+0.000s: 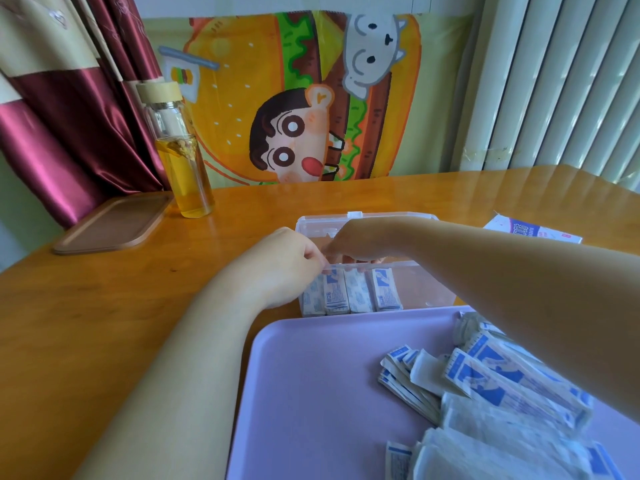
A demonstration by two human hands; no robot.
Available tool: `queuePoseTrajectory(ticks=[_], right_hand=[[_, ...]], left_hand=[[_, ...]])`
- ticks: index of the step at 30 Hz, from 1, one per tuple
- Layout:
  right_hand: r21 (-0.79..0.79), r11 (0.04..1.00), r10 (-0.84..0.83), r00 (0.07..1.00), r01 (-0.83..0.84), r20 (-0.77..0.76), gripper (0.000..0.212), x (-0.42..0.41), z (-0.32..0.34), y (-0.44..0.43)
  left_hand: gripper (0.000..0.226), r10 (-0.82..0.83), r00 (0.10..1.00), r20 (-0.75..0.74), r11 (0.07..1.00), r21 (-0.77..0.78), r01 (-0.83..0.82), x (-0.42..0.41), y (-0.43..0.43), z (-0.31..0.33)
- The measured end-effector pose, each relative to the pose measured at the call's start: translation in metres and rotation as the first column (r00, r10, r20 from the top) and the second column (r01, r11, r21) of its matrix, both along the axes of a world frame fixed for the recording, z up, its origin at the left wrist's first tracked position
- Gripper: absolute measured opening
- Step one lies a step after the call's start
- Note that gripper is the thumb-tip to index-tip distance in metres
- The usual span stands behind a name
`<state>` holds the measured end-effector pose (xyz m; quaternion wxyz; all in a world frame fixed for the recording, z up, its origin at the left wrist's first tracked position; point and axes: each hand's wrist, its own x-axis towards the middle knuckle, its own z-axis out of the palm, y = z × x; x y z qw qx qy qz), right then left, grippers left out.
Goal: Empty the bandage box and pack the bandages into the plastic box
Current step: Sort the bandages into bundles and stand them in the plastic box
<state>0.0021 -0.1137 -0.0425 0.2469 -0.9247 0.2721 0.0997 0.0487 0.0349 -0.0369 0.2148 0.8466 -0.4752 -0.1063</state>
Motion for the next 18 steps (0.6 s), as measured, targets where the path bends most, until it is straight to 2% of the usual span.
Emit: queuePoseTrajectory(ticks=[3,9,11,15,18], right_hand=[[0.103,0.993,0.063,0.996,-0.056,-0.068,0.038,0.0,0.0,0.006],[0.164,0.986,0.027,0.984,0.002,-0.174,0.054,0.004,-0.004,0.001],[0.133,0.991,0.025,0.986,-0.004,-0.163,0.054,0.004,-0.003,-0.001],[0.084,0.996,-0.01,0.999,0.013,-0.035,0.051,-0.001,0.001,-0.003],[0.041,0.994,-0.096,0.993,0.099,-0.064,0.053,-0.009,0.007,-0.014]], left_hand=[[0.03,-0.004,1.0,0.009,1.0,-0.006,0.004,0.0,0.001,0.001],[0.03,0.003,1.0,-0.001,1.0,-0.018,-0.003,0.0,0.001,-0.001],[0.031,0.006,1.0,-0.003,1.0,-0.018,-0.006,0.0,0.001,-0.001],[0.031,0.012,1.0,-0.012,1.0,-0.015,-0.013,0.0,0.001,0.0],[0.032,0.004,1.0,-0.013,1.0,-0.01,-0.005,0.0,0.0,0.001]])
